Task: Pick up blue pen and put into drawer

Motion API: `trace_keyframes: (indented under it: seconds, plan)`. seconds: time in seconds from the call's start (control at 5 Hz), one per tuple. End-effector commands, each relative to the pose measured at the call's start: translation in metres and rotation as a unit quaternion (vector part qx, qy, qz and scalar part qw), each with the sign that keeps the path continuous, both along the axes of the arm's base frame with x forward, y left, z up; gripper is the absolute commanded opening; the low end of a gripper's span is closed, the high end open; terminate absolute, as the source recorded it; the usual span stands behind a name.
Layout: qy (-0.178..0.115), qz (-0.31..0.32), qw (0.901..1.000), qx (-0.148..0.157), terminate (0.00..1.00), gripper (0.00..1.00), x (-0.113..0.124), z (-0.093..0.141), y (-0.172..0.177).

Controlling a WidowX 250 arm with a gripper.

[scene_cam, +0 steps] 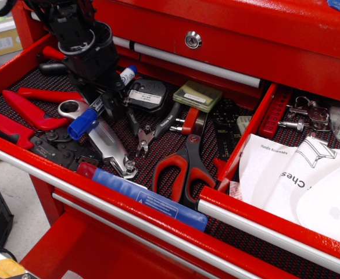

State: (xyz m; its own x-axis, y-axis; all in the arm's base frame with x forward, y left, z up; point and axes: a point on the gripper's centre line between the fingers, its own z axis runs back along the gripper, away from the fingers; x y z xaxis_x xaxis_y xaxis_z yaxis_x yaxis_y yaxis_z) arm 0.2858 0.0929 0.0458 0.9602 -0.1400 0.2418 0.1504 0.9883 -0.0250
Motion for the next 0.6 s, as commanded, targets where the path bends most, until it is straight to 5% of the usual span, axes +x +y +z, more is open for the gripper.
trace_keyframes:
  seconds: [0.0, 0.2, 0.4]
  plan:
    - [0.014, 0.058, 0.9982, 0.000, 0.00, 0.00, 0.003, 0.036, -0.013]
    - [-0.007, 0.152, 0.9883, 0.008, 0.00, 0.00, 0.001, 0.067, -0.046]
    - [0.002, 0.202, 0.9789, 0.027, 0.00, 0.00, -0.003, 0.090, -0.088]
